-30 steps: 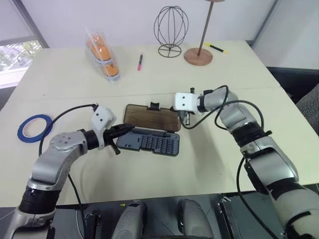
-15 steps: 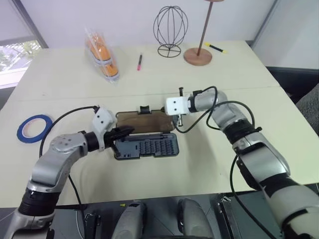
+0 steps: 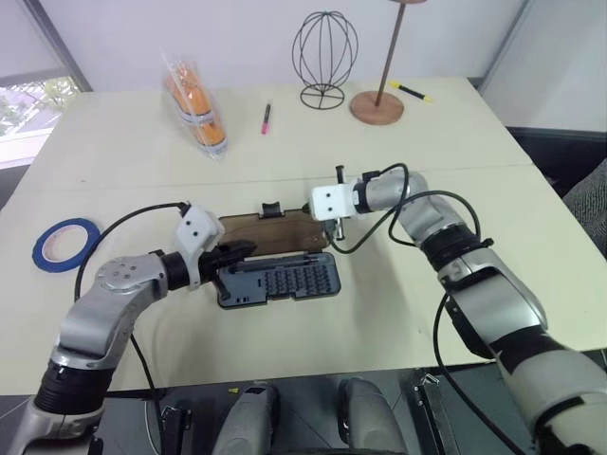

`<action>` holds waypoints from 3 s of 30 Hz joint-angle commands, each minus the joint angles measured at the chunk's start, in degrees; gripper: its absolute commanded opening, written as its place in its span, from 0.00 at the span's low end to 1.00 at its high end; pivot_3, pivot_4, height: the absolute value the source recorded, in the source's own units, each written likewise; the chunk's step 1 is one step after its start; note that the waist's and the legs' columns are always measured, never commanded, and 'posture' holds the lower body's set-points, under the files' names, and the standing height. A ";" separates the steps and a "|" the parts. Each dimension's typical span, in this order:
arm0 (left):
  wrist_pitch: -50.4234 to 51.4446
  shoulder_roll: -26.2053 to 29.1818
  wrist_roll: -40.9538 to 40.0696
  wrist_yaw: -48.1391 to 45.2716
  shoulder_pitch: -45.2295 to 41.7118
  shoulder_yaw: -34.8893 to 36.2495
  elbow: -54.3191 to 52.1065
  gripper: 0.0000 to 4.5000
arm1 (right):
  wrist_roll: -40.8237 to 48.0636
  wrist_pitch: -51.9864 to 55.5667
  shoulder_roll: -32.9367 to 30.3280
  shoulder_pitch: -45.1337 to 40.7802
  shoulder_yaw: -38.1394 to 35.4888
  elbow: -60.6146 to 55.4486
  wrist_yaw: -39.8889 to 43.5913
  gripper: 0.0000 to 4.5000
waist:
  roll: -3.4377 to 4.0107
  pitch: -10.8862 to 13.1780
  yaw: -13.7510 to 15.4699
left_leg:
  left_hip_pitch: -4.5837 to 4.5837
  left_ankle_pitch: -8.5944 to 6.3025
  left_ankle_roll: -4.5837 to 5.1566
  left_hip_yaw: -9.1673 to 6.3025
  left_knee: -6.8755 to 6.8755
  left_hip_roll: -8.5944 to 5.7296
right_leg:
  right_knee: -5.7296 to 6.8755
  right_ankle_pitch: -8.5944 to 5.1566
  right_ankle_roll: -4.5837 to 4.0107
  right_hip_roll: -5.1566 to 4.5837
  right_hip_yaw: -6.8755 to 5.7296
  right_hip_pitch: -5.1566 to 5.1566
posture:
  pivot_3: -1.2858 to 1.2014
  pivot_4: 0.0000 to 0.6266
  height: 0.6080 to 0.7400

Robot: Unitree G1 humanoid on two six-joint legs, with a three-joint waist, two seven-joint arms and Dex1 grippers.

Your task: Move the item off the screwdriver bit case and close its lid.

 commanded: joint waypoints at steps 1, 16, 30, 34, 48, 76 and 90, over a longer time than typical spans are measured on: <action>-0.30 0.37 -0.17 0.14 -0.21 0.50 -2.12 0.00 | -0.41 0.17 -0.62 -1.33 -0.22 0.14 0.09 0.06 | 0.00 0.00 0.01 | 0.00 0.00 0.00 0.00 0.00 0.00 | 0.00 0.00 0.00 0.00 0.00 0.00 | 0.52 0.24 1.00; 9.59 3.53 -11.68 -3.19 3.56 7.57 -6.61 0.00 | 2.53 4.47 -1.71 -2.08 -3.14 -1.12 3.11 0.97 | 0.03 0.02 -0.12 | 0.00 0.00 0.01 -0.01 -0.01 0.02 | 0.01 0.00 0.00 0.01 0.01 -0.03 | 0.52 0.24 1.00; 5.89 6.21 -8.24 -4.42 10.48 5.06 -4.76 0.00 | 4.03 7.74 2.00 -4.80 -4.64 3.35 1.17 0.97 | 0.07 0.04 0.03 | 0.00 -0.02 0.03 -0.02 -0.02 0.01 | 0.02 0.00 -0.02 0.01 0.02 -0.02 | 0.52 0.24 1.00; 2.19 5.67 -4.51 -4.81 10.54 2.14 -1.40 0.00 | 6.11 10.03 2.94 -6.19 -5.80 6.16 3.39 0.97 | 0.07 0.04 0.04 | 0.00 -0.02 0.02 -0.01 -0.03 0.00 | 0.01 0.00 -0.02 0.01 0.02 -0.02 | 0.52 0.24 1.00; -2.61 3.71 -0.09 -5.36 10.47 -1.76 2.70 0.00 | 7.25 18.01 3.16 -7.50 -6.30 8.90 10.81 0.97 | 0.10 0.02 -0.01 | 0.02 -0.06 0.10 -0.01 -0.05 0.01 | 0.02 0.00 -0.02 0.00 0.02 -0.02 | 0.52 0.24 1.00; -2.54 3.79 -0.38 -3.84 11.59 -1.66 0.42 0.00 | 7.82 23.69 7.24 -9.16 -9.36 19.25 5.85 0.06 | 0.13 0.02 -0.06 | 0.04 -0.06 0.10 -0.01 -0.05 0.01 | 0.04 0.00 -0.02 0.01 0.02 -0.03 | 0.52 0.24 1.00; -2.39 3.99 -0.48 -3.61 11.88 -1.02 -0.04 0.00 | 7.77 23.24 7.08 -7.20 -8.96 18.29 10.15 0.01 | 0.18 -0.04 -0.06 | 0.13 -0.11 0.17 -0.01 -0.07 0.01 | 0.06 0.00 -0.02 0.01 0.03 0.04 | 0.52 0.24 1.00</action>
